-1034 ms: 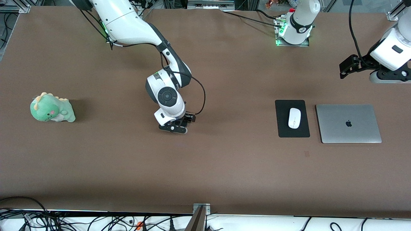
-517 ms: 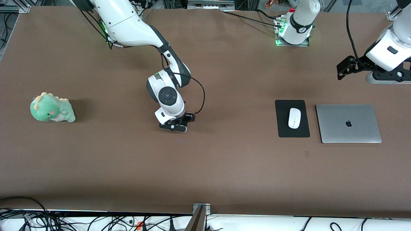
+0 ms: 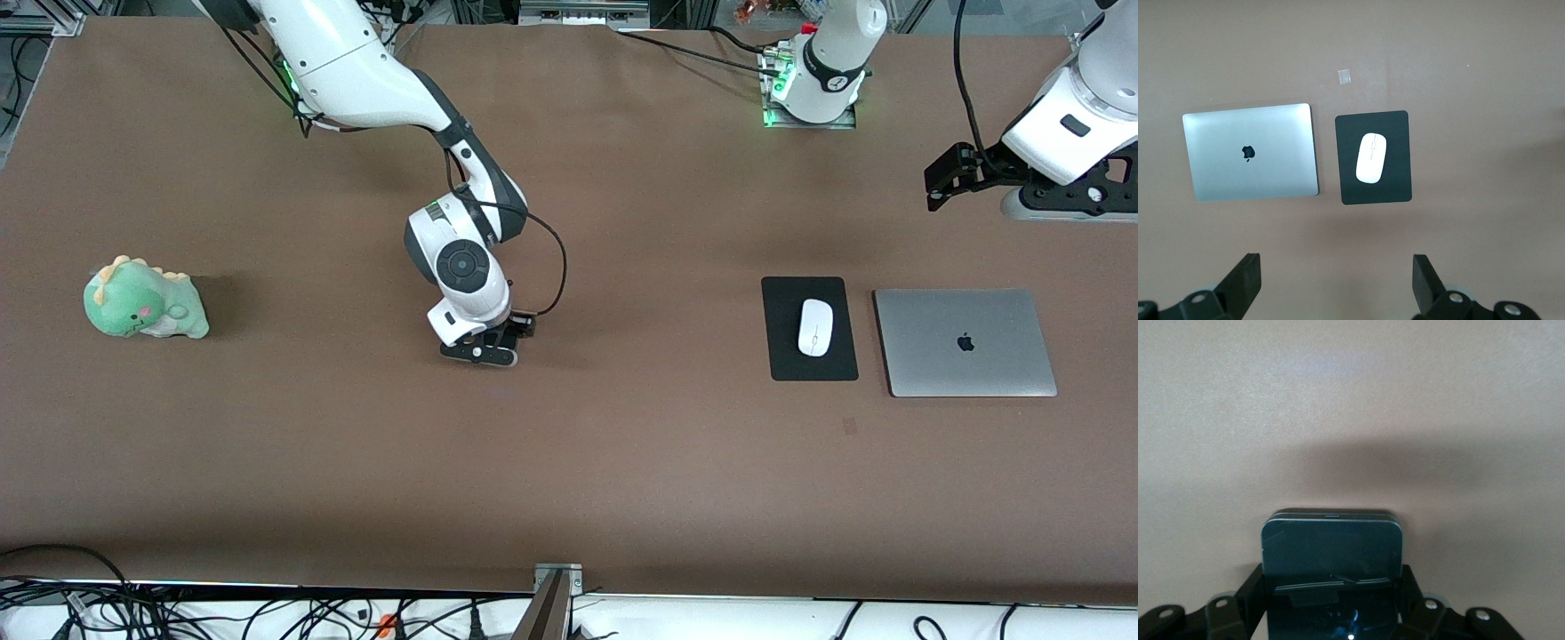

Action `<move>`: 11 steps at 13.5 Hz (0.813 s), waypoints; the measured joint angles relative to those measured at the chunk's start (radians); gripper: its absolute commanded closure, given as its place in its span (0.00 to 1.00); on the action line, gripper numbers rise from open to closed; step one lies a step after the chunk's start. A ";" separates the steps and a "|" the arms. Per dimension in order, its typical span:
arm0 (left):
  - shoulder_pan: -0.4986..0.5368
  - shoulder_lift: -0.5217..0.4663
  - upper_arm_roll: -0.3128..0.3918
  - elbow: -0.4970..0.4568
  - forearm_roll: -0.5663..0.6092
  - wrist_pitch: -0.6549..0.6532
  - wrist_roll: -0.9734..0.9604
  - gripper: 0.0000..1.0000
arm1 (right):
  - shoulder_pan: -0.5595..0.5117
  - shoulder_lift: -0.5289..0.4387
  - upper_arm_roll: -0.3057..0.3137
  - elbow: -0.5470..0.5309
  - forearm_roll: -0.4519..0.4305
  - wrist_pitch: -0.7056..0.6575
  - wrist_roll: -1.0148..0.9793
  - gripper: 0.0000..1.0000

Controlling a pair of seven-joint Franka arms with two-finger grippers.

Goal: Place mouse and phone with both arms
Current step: 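Carry the phone with the right gripper toward the green plush toy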

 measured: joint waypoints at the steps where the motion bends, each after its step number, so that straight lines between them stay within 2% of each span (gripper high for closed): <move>1: 0.000 0.000 0.000 0.000 0.000 -0.002 0.000 0.00 | -0.010 -0.012 -0.006 0.010 0.000 -0.038 -0.036 0.51; 7: 0.003 0.000 0.004 0.000 -0.001 -0.020 0.000 0.00 | -0.212 -0.164 -0.028 0.038 0.000 -0.327 -0.439 0.48; 11: 0.003 0.000 0.005 0.000 -0.001 -0.027 0.000 0.00 | -0.244 -0.191 -0.163 0.006 0.000 -0.356 -0.668 0.45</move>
